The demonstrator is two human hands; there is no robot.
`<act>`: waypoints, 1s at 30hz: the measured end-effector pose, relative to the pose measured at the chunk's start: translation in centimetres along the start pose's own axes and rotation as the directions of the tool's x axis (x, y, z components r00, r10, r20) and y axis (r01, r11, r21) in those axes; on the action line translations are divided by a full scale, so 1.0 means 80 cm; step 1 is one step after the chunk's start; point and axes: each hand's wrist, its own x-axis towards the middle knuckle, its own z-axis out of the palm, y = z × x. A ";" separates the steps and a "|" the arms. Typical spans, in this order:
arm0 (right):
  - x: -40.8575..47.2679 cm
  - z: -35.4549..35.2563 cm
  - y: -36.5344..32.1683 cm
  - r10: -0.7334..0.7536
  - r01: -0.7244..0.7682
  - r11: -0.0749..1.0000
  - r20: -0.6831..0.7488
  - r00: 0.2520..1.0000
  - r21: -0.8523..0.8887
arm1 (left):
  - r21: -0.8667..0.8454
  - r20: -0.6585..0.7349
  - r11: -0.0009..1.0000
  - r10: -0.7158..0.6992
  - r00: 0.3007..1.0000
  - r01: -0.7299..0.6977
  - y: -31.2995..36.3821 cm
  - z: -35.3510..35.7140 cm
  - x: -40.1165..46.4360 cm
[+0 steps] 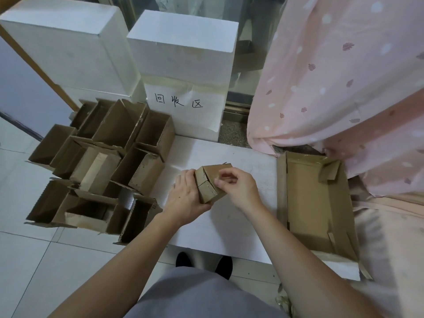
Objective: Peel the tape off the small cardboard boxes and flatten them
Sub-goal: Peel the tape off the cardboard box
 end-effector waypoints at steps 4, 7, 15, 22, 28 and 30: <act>0.003 -0.024 0.019 0.096 -0.096 0.995 -0.002 0.995 -0.032 | 0.077 0.066 0.995 0.064 0.996 -0.069 0.016 0.016 0.009; 0.001 -0.039 0.034 0.071 -0.075 0.984 -0.031 0.997 -0.162 | 0.094 0.111 0.990 0.091 0.990 -0.102 0.035 0.030 0.014; 0.000 -0.101 0.104 0.094 -0.149 0.911 -0.158 0.983 -0.383 | 0.215 0.266 0.960 0.121 0.956 -0.181 0.088 0.058 0.030; -0.004 -0.189 0.160 0.271 -0.403 0.888 -0.457 0.848 -0.220 | 0.233 0.333 0.952 0.111 0.936 -0.196 0.111 0.075 0.038; -0.011 -0.223 0.186 0.344 -0.496 0.844 -0.503 0.792 -0.203 | 0.208 0.360 0.958 0.111 0.926 -0.196 0.122 0.082 0.038; -0.011 -0.223 0.197 0.358 -0.498 0.850 -0.504 0.786 -0.174 | 0.198 0.361 0.961 0.111 0.926 -0.192 0.124 0.084 0.037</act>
